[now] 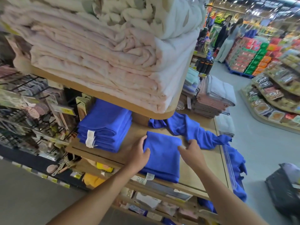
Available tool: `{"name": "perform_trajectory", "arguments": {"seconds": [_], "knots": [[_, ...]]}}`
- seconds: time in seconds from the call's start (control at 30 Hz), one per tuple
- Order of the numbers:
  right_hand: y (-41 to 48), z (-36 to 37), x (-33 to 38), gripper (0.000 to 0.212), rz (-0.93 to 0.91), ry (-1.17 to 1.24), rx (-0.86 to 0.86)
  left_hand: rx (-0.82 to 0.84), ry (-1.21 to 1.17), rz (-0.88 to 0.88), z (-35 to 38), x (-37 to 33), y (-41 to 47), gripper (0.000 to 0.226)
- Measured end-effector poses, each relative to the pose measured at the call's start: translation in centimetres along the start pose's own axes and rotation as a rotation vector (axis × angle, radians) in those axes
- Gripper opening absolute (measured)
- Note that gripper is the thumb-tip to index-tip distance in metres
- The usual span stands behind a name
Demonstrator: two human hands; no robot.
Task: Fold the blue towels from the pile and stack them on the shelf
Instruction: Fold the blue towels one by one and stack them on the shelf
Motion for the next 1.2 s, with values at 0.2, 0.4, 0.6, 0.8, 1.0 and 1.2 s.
{"name": "perform_trajectory", "arguments": {"seconds": [0.2, 0.4, 0.6, 0.8, 1.0, 1.2], "knots": [[-1.1, 4.5, -1.5, 0.068, 0.206, 0.262, 0.339, 0.171, 0.530, 0.152, 2.9, 0.1, -0.5, 0.066], [-1.1, 5.3, -0.5, 0.070, 0.244, 0.380, 0.340, 0.112, 0.662, 0.205, 3.0, 0.8, -1.0, 0.066], [-2.0, 4.6, 1.4, 0.041, 0.189, 0.459, 0.278, 0.114, 0.629, 0.245, 3.0, 1.0, -1.0, 0.067], [-4.0, 2.3, 4.3, 0.032, -0.033, 0.554, 0.149, -0.080, -0.204, 0.131, -0.9, -0.2, -0.3, 0.076], [-6.9, -2.6, 8.0, 0.049, -0.245, 0.581, 0.207, 0.172, -0.783, -0.323, -1.0, -0.9, -1.4, 0.079], [-8.5, -4.8, 12.3, 0.042, -0.276, 0.767, 0.387, 0.250, -0.895, -0.324, -4.6, -4.1, -3.3, 0.023]]}}
Point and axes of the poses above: each hand's wrist, its own y-axis towards the middle knuckle, its own z-axis out of the palm, x = y × z, the point moved 9 cm from there along y, towards the middle knuckle, and after that the axes turned 14 degrees about -y, right-handed, at the moved point
